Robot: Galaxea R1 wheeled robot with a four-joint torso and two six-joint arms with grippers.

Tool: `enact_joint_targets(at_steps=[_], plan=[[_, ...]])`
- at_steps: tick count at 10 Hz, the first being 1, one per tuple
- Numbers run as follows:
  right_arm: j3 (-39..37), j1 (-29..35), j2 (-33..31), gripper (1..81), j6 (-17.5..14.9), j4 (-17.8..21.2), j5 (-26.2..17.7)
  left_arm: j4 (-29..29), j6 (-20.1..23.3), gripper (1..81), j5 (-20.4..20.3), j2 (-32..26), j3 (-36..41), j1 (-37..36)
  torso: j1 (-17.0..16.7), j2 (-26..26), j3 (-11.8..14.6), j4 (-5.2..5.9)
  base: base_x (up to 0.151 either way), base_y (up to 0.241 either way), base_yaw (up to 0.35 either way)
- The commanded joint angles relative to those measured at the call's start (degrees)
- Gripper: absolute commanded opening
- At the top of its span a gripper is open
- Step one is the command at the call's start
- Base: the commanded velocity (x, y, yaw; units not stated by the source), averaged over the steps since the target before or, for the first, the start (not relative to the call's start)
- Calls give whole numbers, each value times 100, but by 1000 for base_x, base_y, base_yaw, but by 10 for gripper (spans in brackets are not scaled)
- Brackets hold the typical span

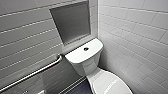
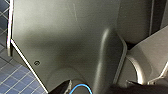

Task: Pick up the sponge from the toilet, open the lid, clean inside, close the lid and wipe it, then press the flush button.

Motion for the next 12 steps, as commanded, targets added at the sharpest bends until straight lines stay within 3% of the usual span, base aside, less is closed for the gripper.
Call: enact_joint_targets(at_steps=[1,2,3,5,7,9,11,12], plan=[[261,-621,-507,10,975,-942,378,32,38,811,452,-120,18,-29,0,0,0,0,0,0,0],[401,-963,-638,10,1317,-1345,745,32,38,811,452,-111,18,-29,0,0,2,2,0,0,0],[507,-1305,-717,10,1458,-1590,1078,32,38,811,452,-111,26,-29,0,0,2,2,0,0,0],[612,-1834,-744,10,1477,-1961,1519,40,47,811,453,-94,18,-38,0,0,2,2,0,0,0],[1132,-1801,-867,10,1424,-2410,1617,128,38,811,452,-76,35,-29,0,0,2,2,0,0,0],[1993,-1387,-1139,10,1257,-2357,1459,137,38,811,452,-67,35,-29,0,0,2,2,0,0,0],[2494,-826,-1324,10,644,-1972,1126,155,38,811,452,-41,26,-29,0,0,2,2,0,0,0],[2468,-336,-1246,10,501,-1762,917,155,38,811,461,-15,26,-29,0,0,2,2,0,0,0]])
